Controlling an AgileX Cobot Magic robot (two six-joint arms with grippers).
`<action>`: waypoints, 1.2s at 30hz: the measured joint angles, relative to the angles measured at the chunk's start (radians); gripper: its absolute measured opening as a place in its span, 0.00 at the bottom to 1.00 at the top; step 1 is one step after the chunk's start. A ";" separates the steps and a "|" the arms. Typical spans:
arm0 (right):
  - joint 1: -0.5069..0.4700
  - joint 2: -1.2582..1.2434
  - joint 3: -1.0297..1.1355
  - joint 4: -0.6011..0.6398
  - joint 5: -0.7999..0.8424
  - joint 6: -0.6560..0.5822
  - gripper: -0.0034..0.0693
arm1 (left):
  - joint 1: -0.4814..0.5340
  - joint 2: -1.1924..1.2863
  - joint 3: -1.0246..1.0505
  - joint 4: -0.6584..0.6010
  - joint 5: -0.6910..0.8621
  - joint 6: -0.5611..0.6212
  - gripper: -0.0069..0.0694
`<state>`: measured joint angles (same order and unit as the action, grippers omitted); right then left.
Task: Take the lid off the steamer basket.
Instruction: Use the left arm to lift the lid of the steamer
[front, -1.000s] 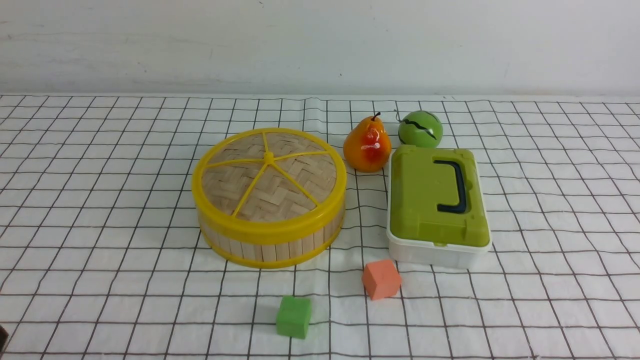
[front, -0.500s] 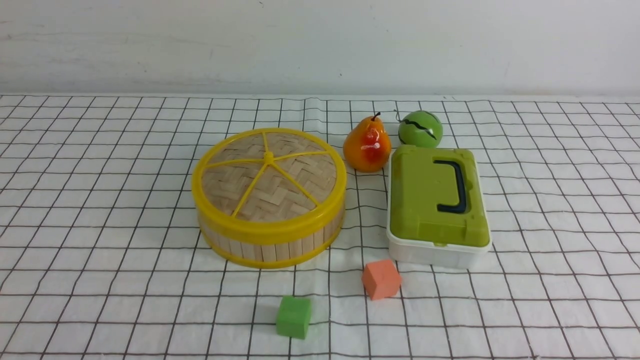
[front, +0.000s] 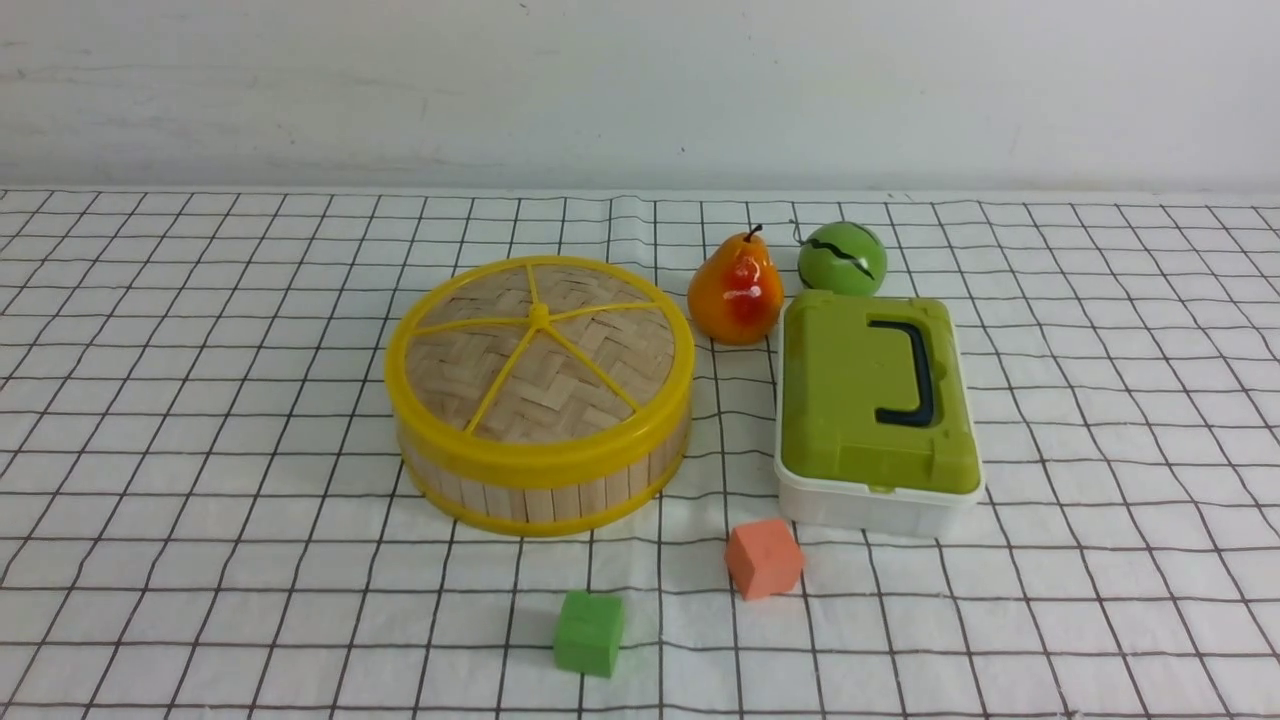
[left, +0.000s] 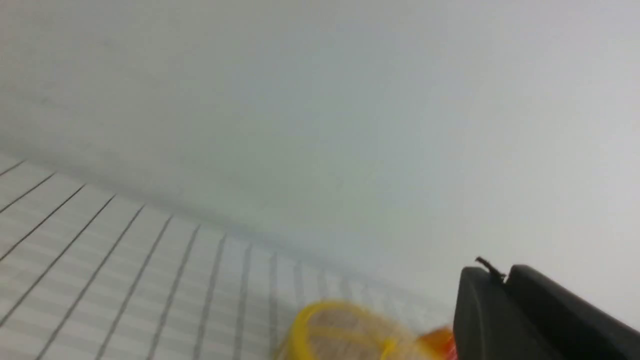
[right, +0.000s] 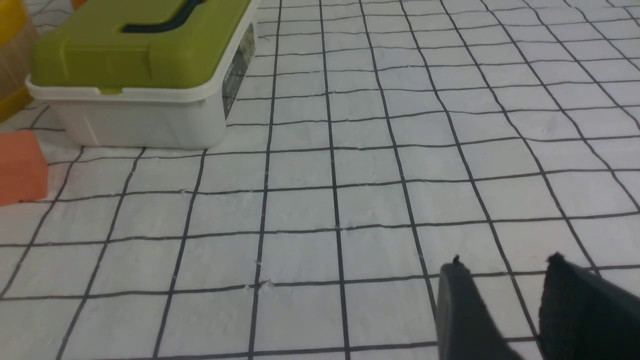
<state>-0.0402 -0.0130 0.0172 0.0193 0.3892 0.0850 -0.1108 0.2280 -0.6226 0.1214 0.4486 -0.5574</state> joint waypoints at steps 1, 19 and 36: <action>0.000 0.000 0.000 0.000 0.000 0.000 0.38 | 0.000 0.052 -0.042 0.003 0.087 0.034 0.16; 0.000 0.000 0.000 0.000 0.000 0.000 0.38 | -0.042 0.932 -0.305 -0.625 0.278 0.533 0.17; 0.000 0.000 0.000 0.000 0.000 0.000 0.38 | -0.312 1.671 -1.182 -0.073 0.480 0.364 0.45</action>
<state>-0.0402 -0.0130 0.0172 0.0193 0.3892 0.0850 -0.4228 1.8991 -1.8049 0.0483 0.9284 -0.1935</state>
